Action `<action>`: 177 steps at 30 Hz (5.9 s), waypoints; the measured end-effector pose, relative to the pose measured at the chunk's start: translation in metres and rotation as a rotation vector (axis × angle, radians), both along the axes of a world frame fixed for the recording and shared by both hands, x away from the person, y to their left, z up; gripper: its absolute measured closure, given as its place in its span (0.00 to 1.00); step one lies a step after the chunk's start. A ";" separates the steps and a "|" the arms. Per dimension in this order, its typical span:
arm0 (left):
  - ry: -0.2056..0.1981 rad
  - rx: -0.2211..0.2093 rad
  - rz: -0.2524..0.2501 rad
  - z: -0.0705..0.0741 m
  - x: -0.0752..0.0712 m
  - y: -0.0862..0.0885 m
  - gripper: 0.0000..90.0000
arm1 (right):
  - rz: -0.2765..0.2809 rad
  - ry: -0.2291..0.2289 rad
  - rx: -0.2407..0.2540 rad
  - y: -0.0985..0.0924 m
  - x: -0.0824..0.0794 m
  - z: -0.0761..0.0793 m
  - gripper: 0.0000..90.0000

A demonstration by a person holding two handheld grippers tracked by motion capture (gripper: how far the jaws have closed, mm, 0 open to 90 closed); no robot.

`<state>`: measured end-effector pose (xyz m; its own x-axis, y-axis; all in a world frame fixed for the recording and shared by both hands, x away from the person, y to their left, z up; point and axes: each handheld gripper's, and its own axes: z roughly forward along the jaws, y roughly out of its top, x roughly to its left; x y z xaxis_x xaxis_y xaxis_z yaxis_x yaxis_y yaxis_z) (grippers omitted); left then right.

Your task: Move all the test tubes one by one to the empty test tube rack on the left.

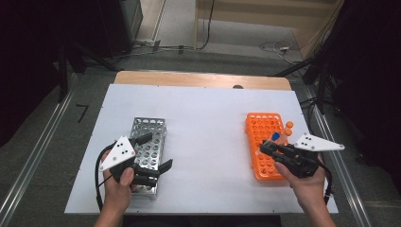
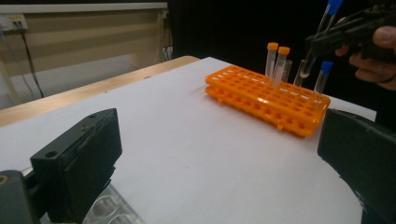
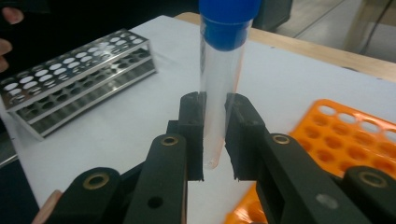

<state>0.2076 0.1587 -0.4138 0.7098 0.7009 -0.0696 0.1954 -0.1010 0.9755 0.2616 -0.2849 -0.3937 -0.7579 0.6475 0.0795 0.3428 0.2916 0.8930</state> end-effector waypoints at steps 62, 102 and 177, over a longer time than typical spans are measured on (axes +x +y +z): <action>0.103 0.011 -0.073 0.013 0.019 -0.046 0.85 | 0.268 0.055 -0.025 0.073 -0.037 -0.051 0.13; 0.113 0.031 0.339 0.003 0.113 0.026 0.85 | 0.243 0.063 -0.023 0.055 -0.040 -0.071 0.00; 0.127 -0.046 0.109 -0.004 0.002 0.001 0.00 | 0.024 -0.046 0.059 -0.022 -0.031 -0.029 0.00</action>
